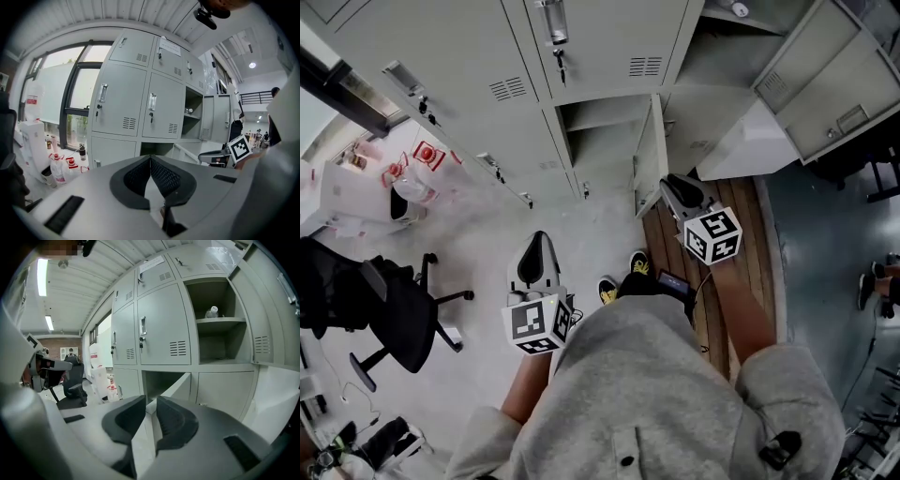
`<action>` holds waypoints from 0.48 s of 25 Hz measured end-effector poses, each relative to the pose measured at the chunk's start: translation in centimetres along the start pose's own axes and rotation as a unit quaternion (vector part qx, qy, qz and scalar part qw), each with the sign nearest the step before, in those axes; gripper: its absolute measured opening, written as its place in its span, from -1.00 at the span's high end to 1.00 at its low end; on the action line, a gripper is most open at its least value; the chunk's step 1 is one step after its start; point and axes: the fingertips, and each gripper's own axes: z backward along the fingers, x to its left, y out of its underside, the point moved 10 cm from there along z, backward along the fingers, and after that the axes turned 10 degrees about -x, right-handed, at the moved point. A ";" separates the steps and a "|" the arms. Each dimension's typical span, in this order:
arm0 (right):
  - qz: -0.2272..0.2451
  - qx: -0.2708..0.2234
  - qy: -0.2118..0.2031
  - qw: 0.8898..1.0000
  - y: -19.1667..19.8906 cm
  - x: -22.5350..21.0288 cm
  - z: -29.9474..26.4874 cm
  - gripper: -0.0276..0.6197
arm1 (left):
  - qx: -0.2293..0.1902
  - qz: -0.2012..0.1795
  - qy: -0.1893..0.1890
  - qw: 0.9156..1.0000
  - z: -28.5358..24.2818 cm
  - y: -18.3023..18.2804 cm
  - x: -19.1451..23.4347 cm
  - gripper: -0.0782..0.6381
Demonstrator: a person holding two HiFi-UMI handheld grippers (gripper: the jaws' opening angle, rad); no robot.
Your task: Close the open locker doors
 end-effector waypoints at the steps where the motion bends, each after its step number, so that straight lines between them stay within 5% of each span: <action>1: 0.001 0.000 -0.005 1.000 0.0 0.4 -0.4 0.66 | -0.001 0.000 -0.004 1.000 0.3 0.0 0.2 0.75; 12: 0.017 -0.003 -0.054 0.998 -0.5 3.9 -5.5 0.70 | -0.012 0.011 -0.077 0.997 4.2 0.3 2.9 0.75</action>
